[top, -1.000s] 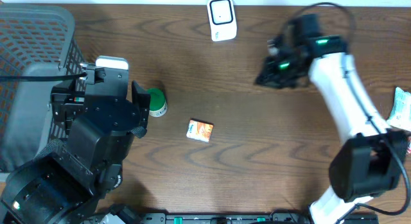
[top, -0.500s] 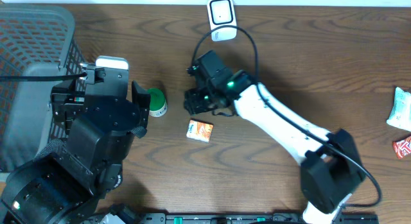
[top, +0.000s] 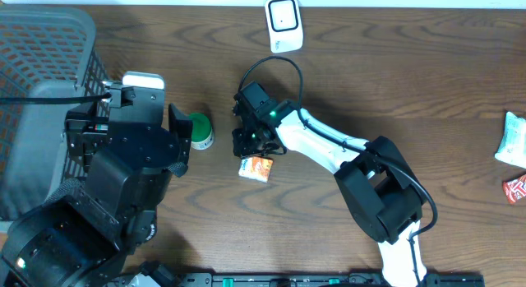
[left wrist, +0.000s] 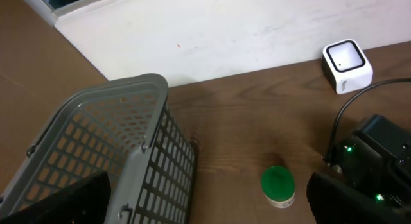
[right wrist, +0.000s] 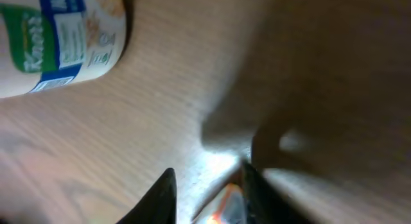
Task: Scan the item barcode
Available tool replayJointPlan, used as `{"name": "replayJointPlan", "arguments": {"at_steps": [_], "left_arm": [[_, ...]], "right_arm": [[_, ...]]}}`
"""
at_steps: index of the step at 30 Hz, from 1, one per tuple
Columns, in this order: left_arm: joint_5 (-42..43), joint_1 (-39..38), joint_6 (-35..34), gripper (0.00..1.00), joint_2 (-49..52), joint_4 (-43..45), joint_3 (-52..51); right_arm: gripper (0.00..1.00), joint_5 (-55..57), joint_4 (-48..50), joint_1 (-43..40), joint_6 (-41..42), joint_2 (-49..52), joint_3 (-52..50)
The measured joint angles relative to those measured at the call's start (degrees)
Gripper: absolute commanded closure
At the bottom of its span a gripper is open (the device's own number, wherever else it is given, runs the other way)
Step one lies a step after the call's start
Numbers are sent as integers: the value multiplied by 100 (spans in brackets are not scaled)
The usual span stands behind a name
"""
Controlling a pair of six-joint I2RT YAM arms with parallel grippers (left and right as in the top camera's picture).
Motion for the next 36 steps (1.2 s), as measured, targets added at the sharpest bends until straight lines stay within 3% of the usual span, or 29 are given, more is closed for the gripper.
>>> {"name": "replayJointPlan", "arguments": {"at_steps": [6, 15, 19, 23, 28, 30, 32, 36], "left_arm": [[0, 0, 0, 2, 0, -2, 0], [0, 0, 0, 2, 0, 0, 0], [0, 0, 0, 2, 0, 0, 0], [0, 0, 0, 2, 0, 0, 0], [0, 0, 0, 2, 0, 0, 0], [0, 0, 0, 2, 0, 0, 0], [0, 0, 0, 2, 0, -2, 0], [0, 0, 0, 2, 0, 0, 0]], "right_arm": [[75, -557, -431, 114, -61, 0, -2], [82, -975, -2535, 179, -1202, 4, -9], [83, -448, -3412, 155, -1554, 4, -13], [76, 332, -3936, 7, -1694, 4, -13], [76, 1126, -4050, -214, -1661, 4, 2], [67, 1320, -4092, -289, -1641, 7, 76], [38, 1392, -4225, -361, -1617, 7, 238], [6, 1412, -4695, -457, -1436, 4, 802]]}}
